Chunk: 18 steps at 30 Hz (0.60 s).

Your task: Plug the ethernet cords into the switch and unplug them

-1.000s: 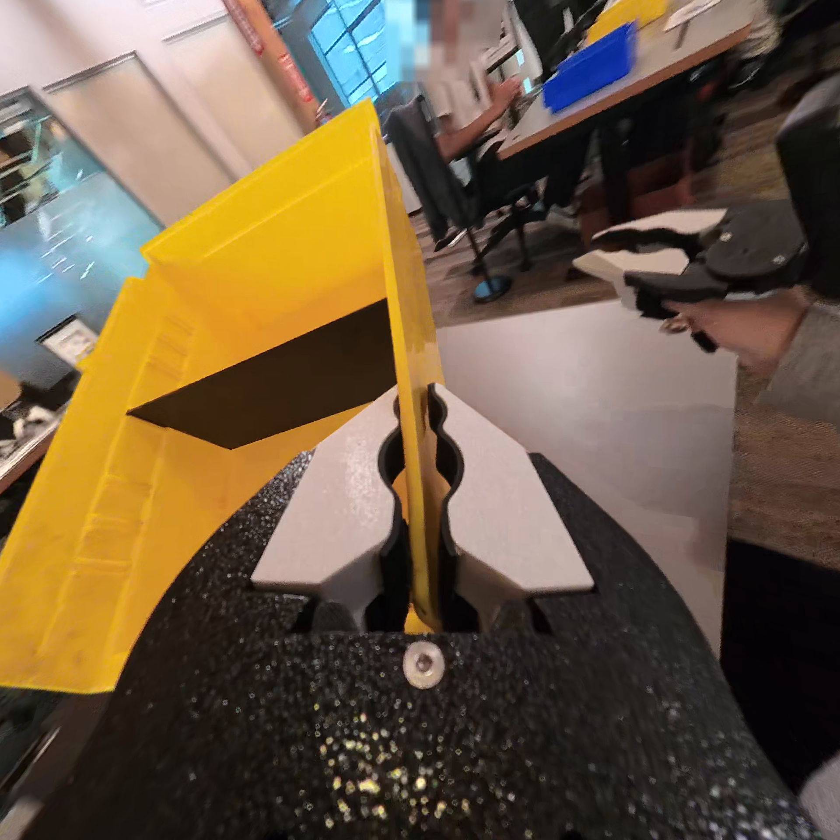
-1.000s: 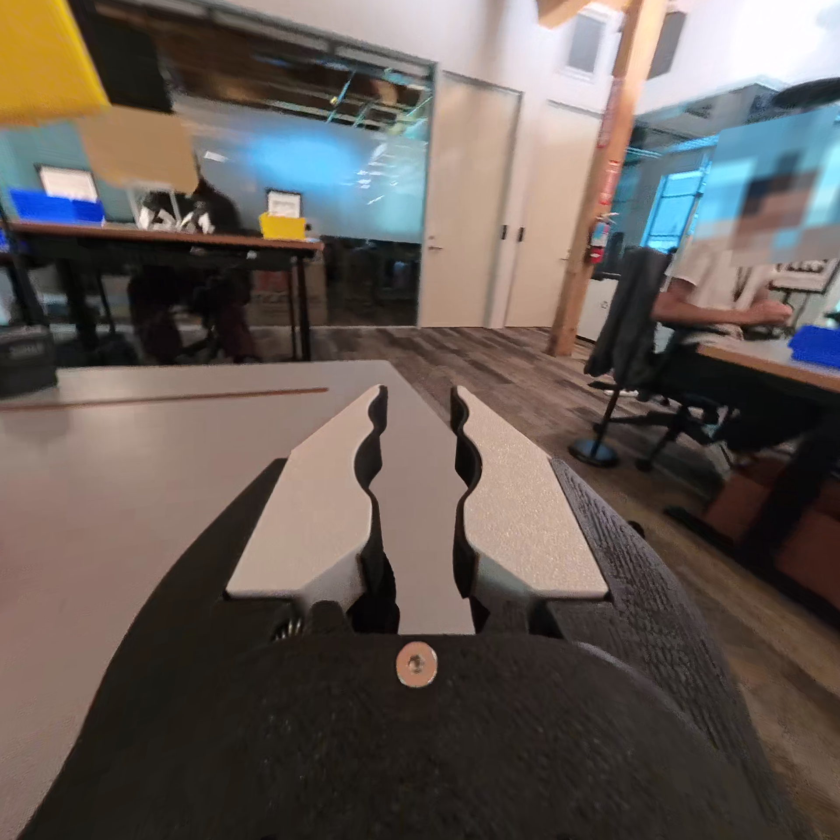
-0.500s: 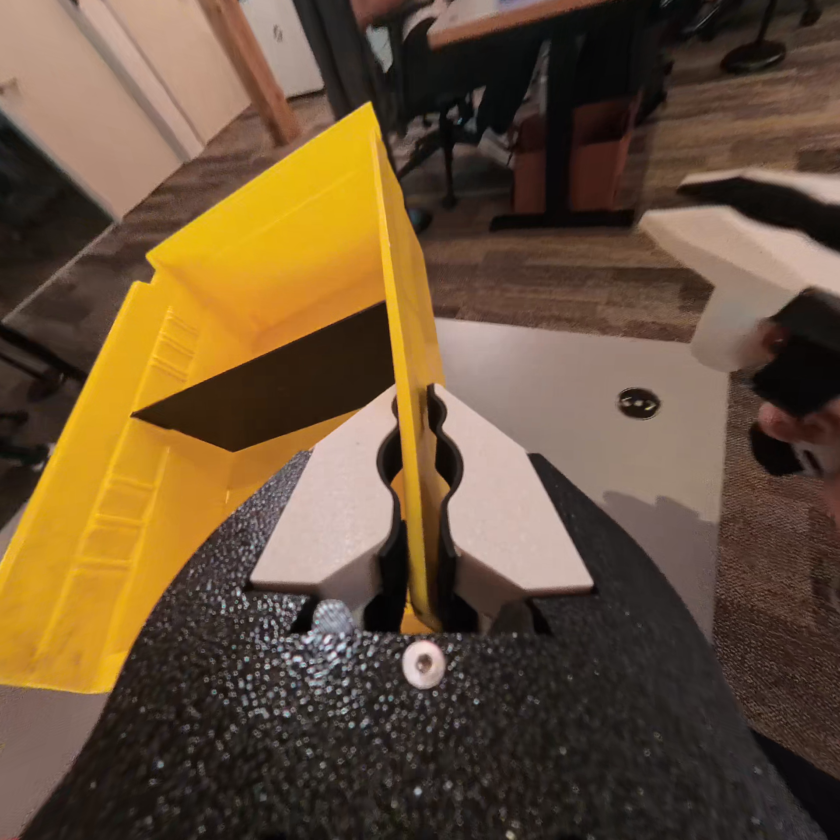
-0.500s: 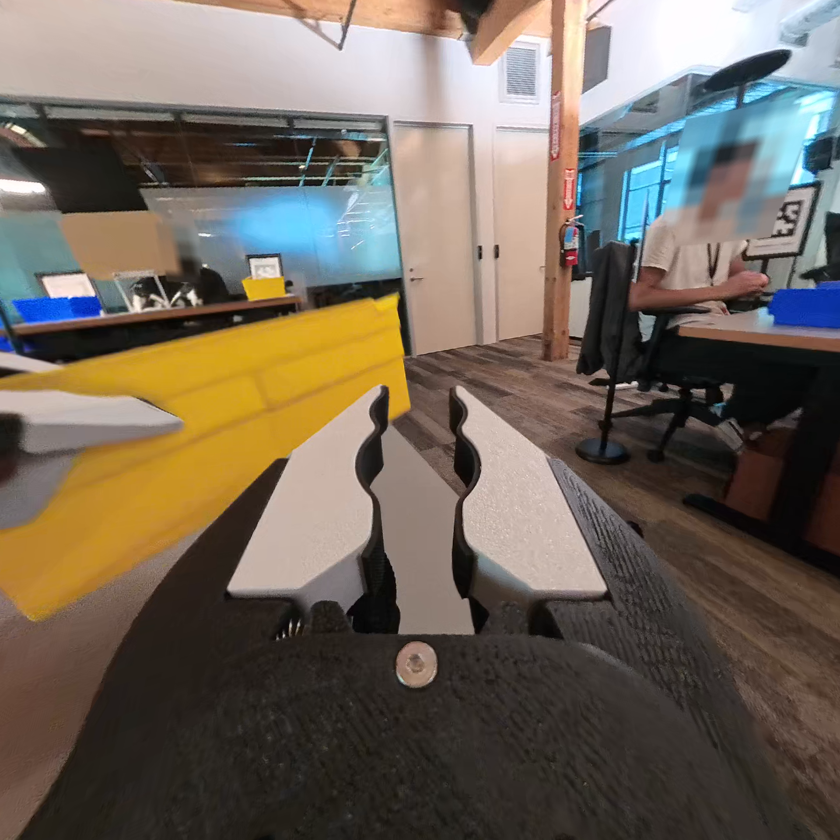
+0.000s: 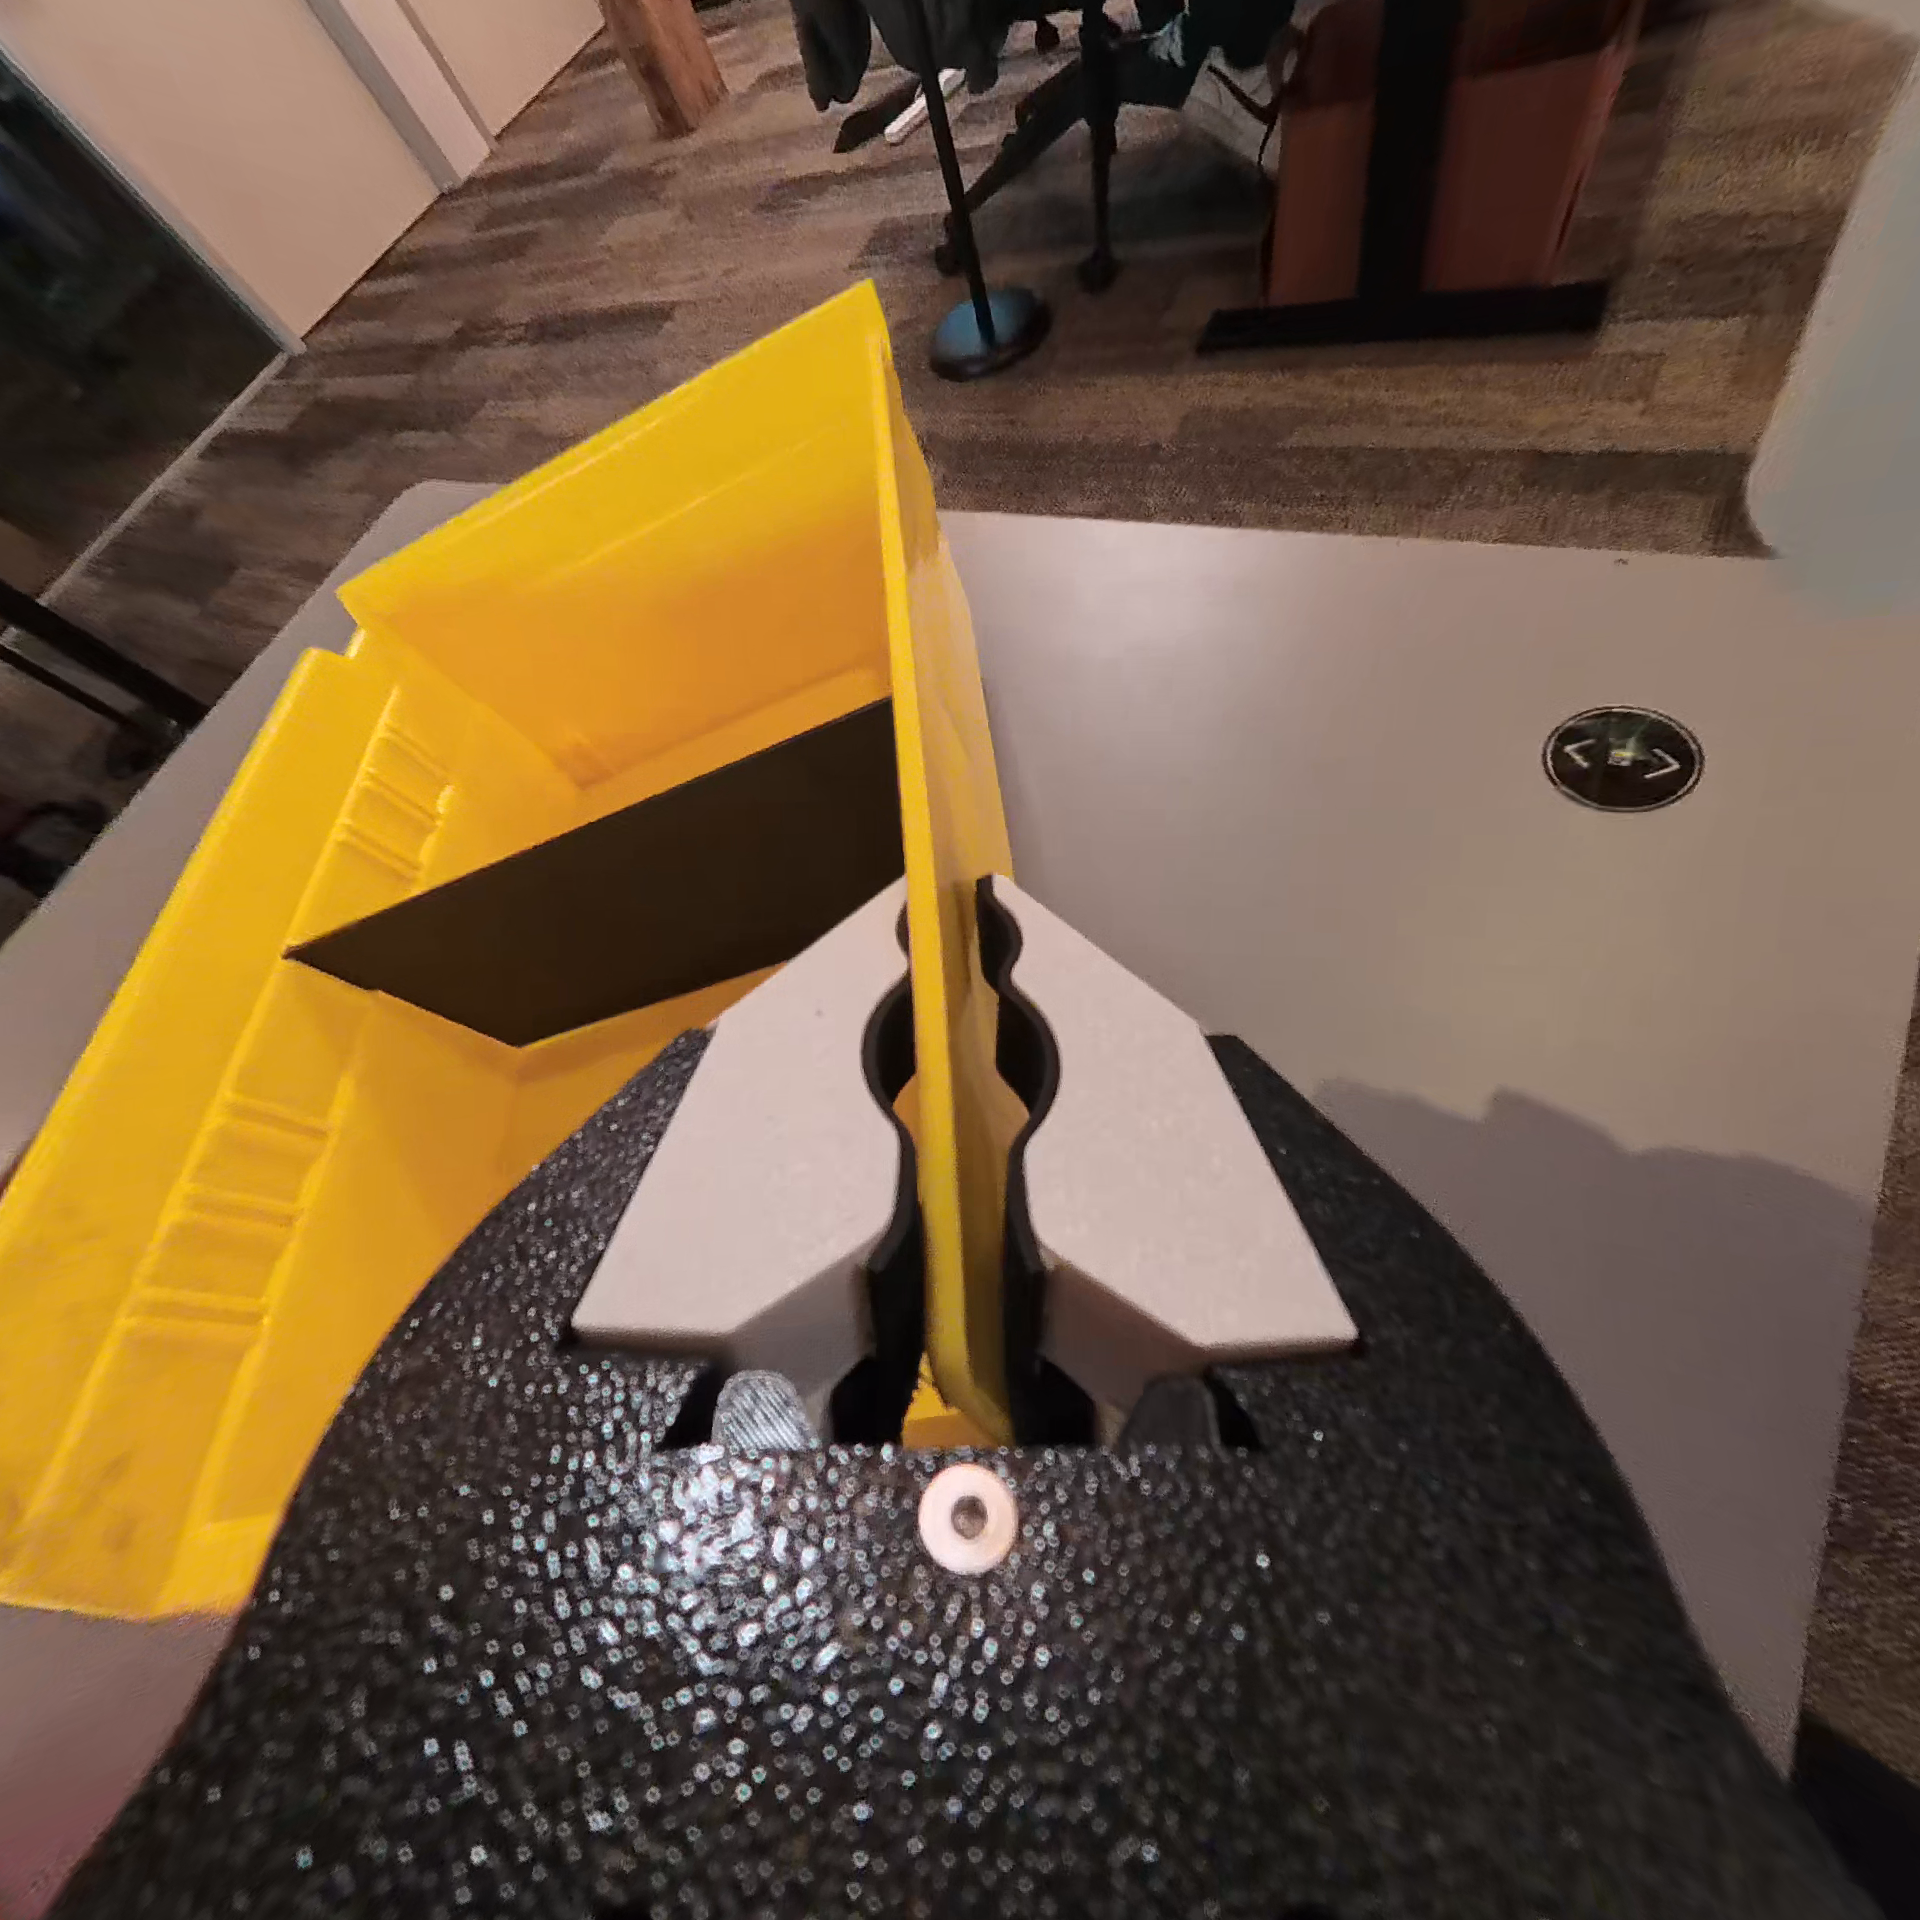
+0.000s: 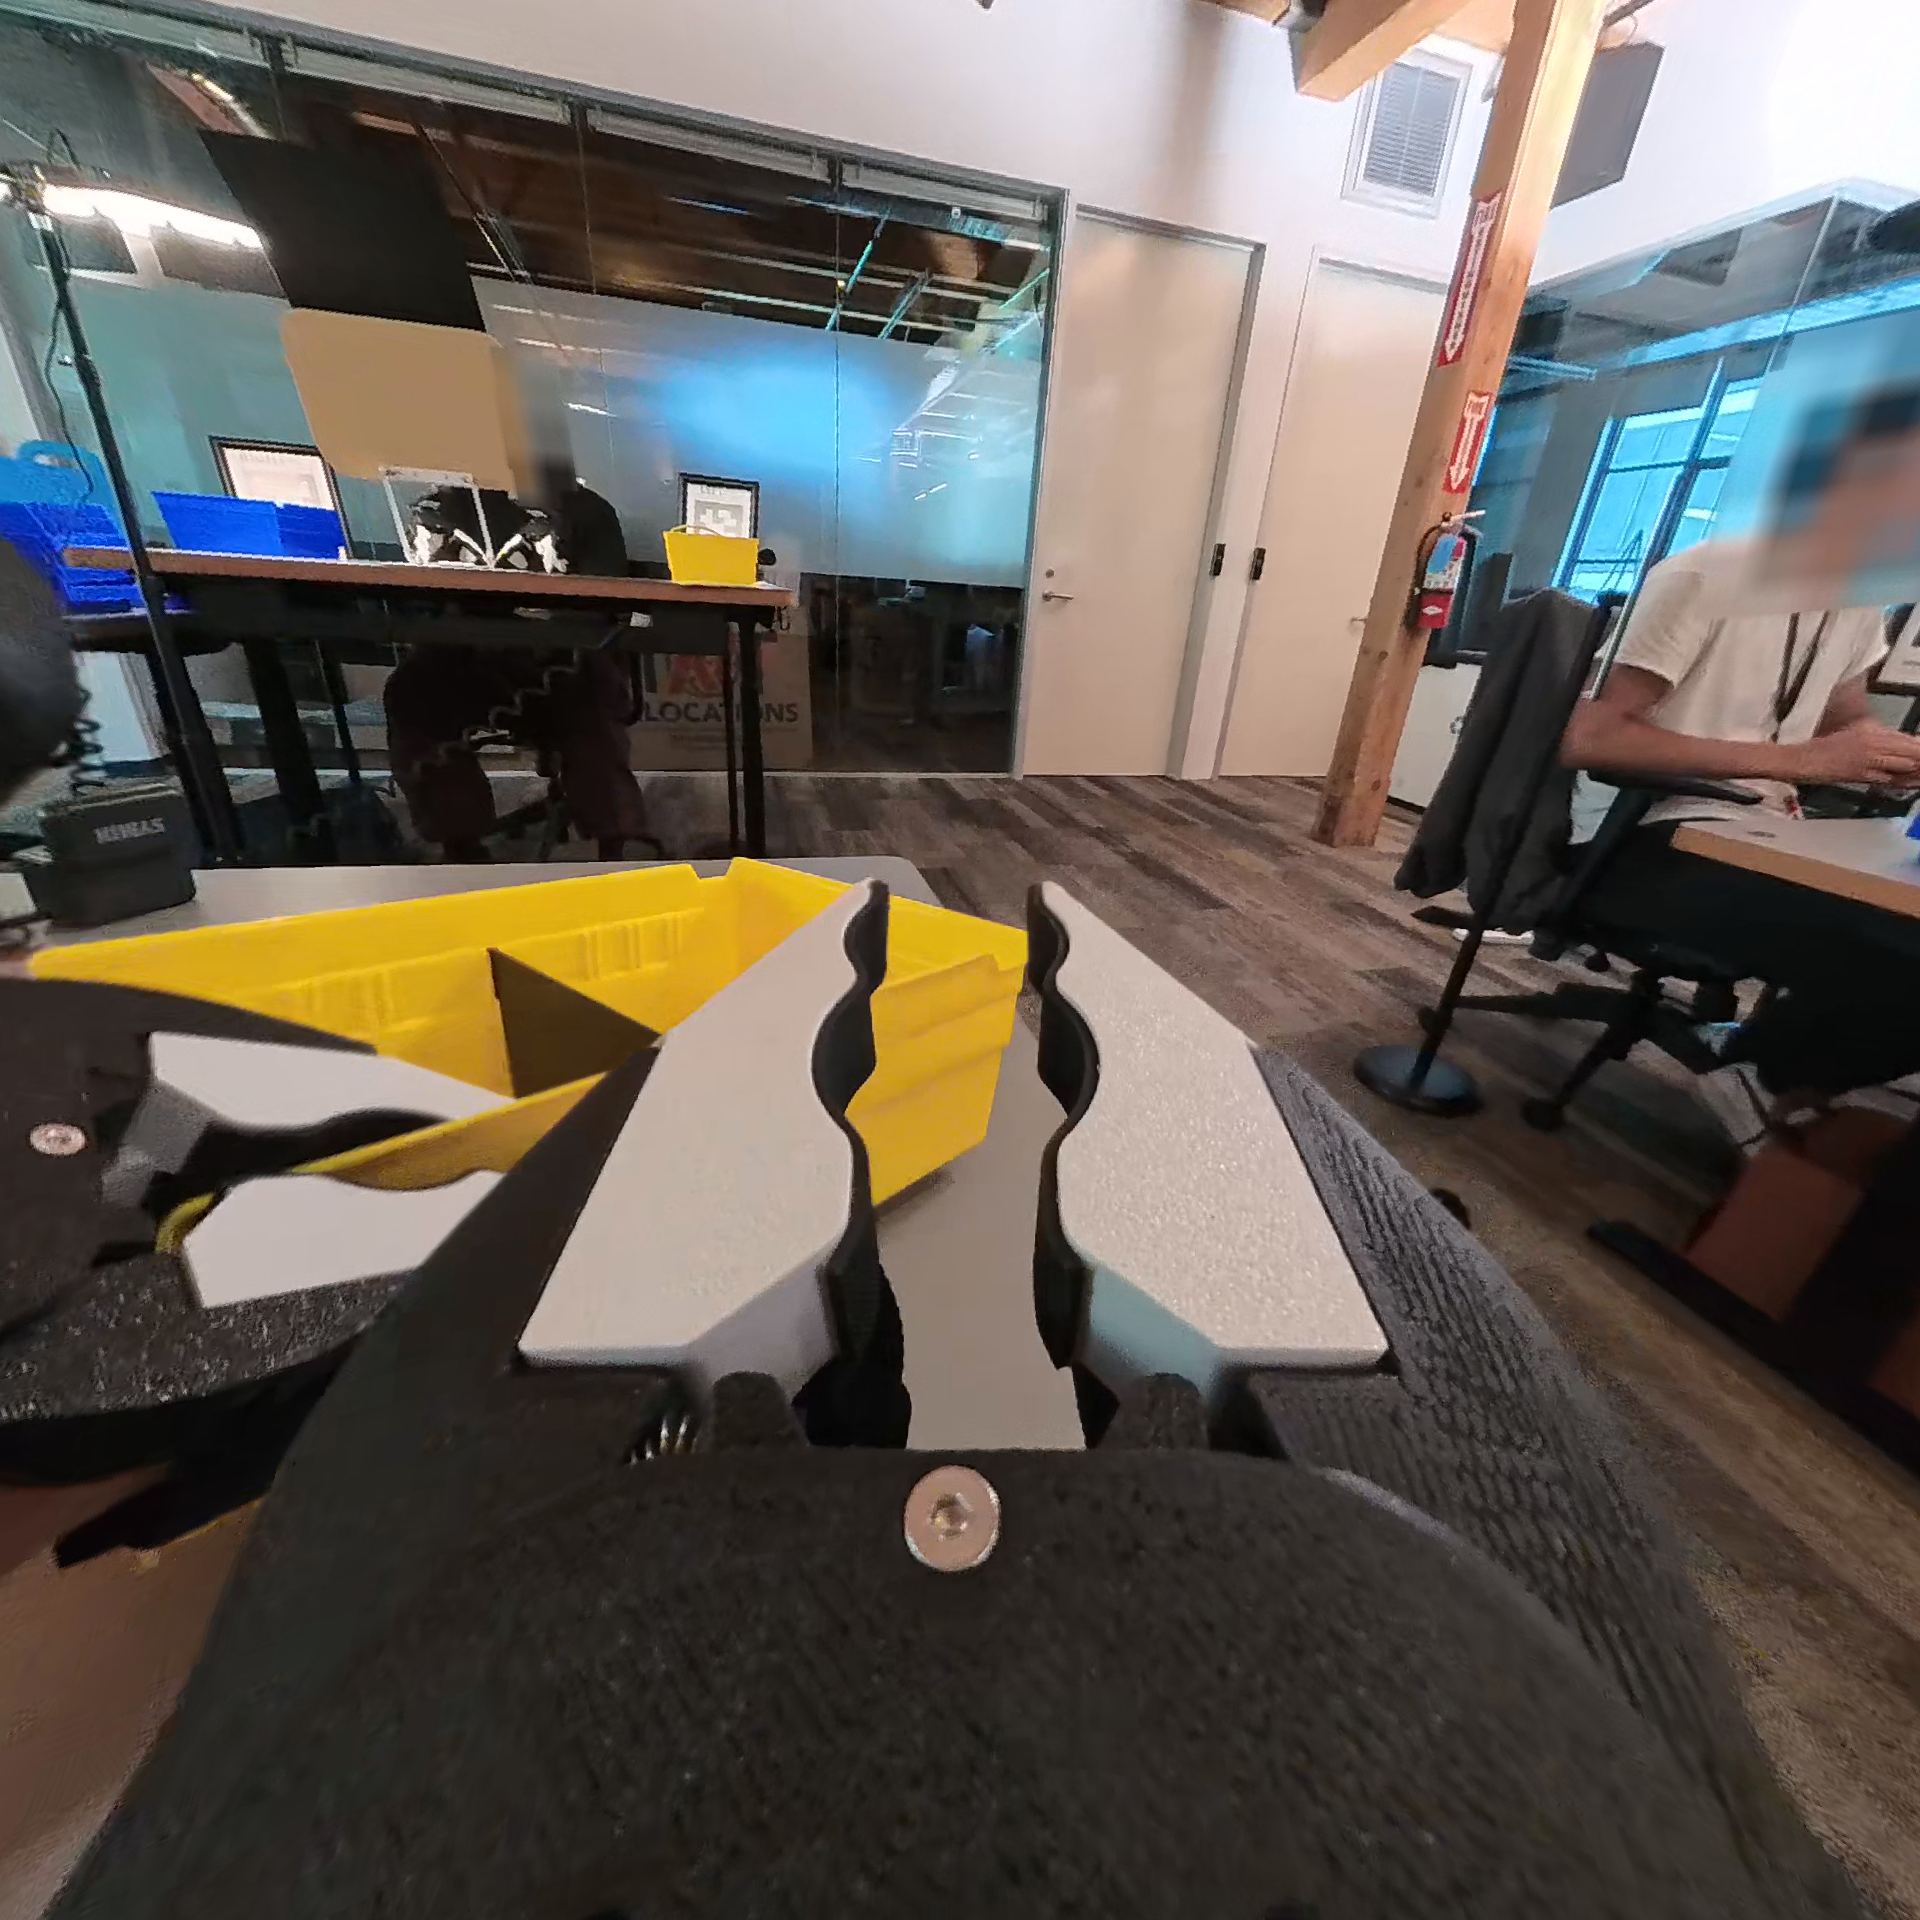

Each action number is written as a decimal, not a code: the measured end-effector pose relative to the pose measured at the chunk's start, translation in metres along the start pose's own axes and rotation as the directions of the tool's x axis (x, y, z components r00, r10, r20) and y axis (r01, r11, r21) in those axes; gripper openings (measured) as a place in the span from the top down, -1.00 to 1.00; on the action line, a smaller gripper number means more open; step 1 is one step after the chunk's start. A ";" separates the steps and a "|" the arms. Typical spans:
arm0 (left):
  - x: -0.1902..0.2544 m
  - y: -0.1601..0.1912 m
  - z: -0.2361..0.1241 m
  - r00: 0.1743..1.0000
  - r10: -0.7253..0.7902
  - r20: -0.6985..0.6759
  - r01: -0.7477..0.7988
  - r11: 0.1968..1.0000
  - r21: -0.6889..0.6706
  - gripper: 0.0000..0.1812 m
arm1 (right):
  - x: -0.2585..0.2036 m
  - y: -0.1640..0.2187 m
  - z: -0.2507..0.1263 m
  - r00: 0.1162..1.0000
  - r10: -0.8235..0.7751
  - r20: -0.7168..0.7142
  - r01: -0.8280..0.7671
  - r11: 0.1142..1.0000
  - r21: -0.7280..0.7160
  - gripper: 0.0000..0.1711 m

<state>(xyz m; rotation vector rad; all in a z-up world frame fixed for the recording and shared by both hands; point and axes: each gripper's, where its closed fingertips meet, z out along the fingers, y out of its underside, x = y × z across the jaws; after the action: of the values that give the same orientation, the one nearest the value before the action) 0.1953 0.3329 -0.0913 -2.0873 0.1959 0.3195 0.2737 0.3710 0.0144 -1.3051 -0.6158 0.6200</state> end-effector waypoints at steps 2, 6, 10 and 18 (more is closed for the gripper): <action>0.002 0.006 -0.001 0.999 -0.038 0.000 0.038 0.999 0.010 0.96 | -0.002 0.000 0.000 1.000 -0.001 0.006 0.001 1.000 -0.003 0.71; 0.004 0.011 -0.009 0.999 -0.033 -0.021 0.034 0.999 0.040 0.96 | -0.008 0.003 0.001 1.000 -0.001 0.027 0.002 1.000 -0.016 0.71; 0.017 -0.006 -0.038 0.995 0.010 -0.096 -0.001 0.995 0.102 0.46 | -0.018 0.006 0.003 0.997 -0.004 0.073 0.006 0.999 -0.034 0.66; -0.062 0.028 -0.172 0.982 0.114 0.148 -0.132 0.984 0.117 -0.23 | -0.050 0.036 0.012 0.971 0.178 0.158 -0.135 0.958 -0.254 -0.01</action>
<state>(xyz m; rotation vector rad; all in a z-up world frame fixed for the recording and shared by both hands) 0.1537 0.1716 -0.0116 -1.9227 0.2542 0.5150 0.2278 0.3482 -0.0225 -1.5483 -0.7577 0.8191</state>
